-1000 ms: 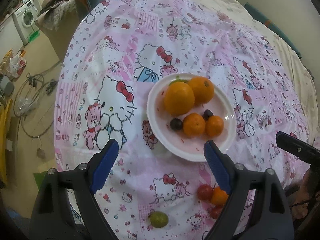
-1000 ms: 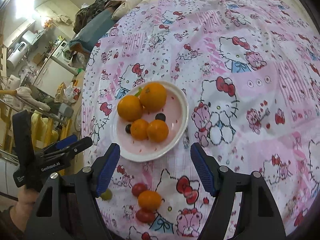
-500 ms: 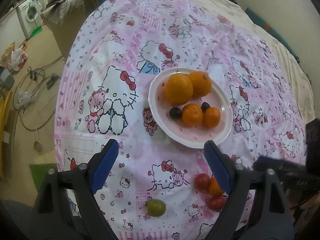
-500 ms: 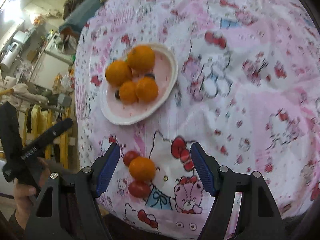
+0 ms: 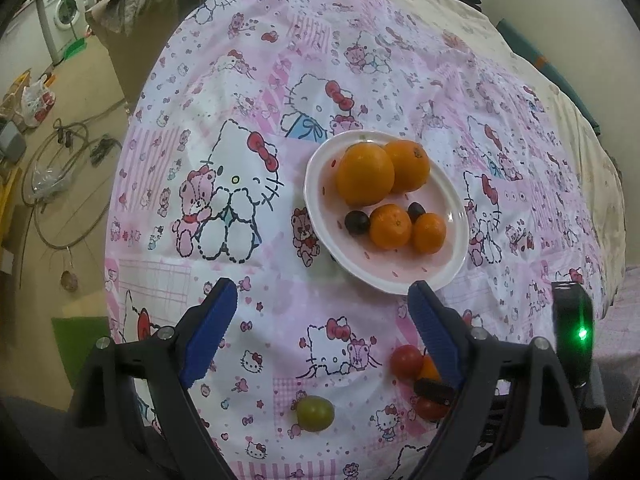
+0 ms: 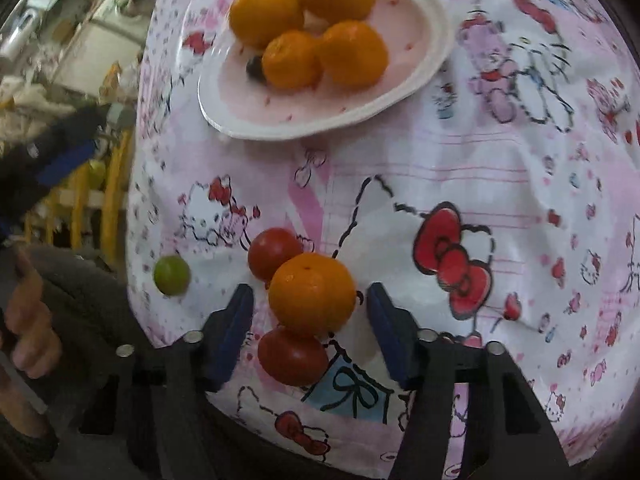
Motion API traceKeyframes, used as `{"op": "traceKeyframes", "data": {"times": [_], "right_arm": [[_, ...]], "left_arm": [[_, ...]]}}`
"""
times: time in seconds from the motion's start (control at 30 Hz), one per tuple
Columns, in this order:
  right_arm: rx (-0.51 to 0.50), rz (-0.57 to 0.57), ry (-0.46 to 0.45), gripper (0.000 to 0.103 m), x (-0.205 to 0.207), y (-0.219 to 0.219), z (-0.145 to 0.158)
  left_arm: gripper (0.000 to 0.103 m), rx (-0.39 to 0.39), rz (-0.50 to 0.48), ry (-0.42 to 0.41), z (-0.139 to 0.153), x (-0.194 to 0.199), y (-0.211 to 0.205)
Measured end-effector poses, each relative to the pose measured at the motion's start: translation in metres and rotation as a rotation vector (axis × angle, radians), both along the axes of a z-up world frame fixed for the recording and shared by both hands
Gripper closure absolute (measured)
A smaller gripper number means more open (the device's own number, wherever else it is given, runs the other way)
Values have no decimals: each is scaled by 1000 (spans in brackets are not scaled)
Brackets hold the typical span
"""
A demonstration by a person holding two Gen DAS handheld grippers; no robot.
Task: Organize fruits
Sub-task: 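Grasp the last tangerine with the right tool while the left tool grasps a red tomato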
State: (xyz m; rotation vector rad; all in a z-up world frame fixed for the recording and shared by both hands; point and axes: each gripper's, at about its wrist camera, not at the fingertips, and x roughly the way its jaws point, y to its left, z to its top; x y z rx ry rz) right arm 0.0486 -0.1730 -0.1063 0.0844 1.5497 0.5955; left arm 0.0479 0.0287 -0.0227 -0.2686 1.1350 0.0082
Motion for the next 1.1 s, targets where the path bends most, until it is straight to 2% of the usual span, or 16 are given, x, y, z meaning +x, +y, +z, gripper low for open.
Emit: {"op": "traceKeyframes", "data": {"times": [0.07, 0.2, 0.5, 0.83, 1.1], "right_arm": [[-18, 9, -17, 58, 0, 2, 0], [2, -1, -35, 58, 3, -3, 7], [80, -187, -134, 58, 25, -53, 39], [128, -347, -172, 58, 37, -102, 53], [138, -370, -165, 58, 39, -110, 50]], "left_arm": [[18, -1, -4, 4, -1, 0, -1], [18, 0, -13, 10, -3, 0, -3], [18, -35, -67, 88, -23, 4, -22], [23, -60, -243, 233, -56, 8, -79], [33, 26, -399, 337, -84, 3, -122]]}}
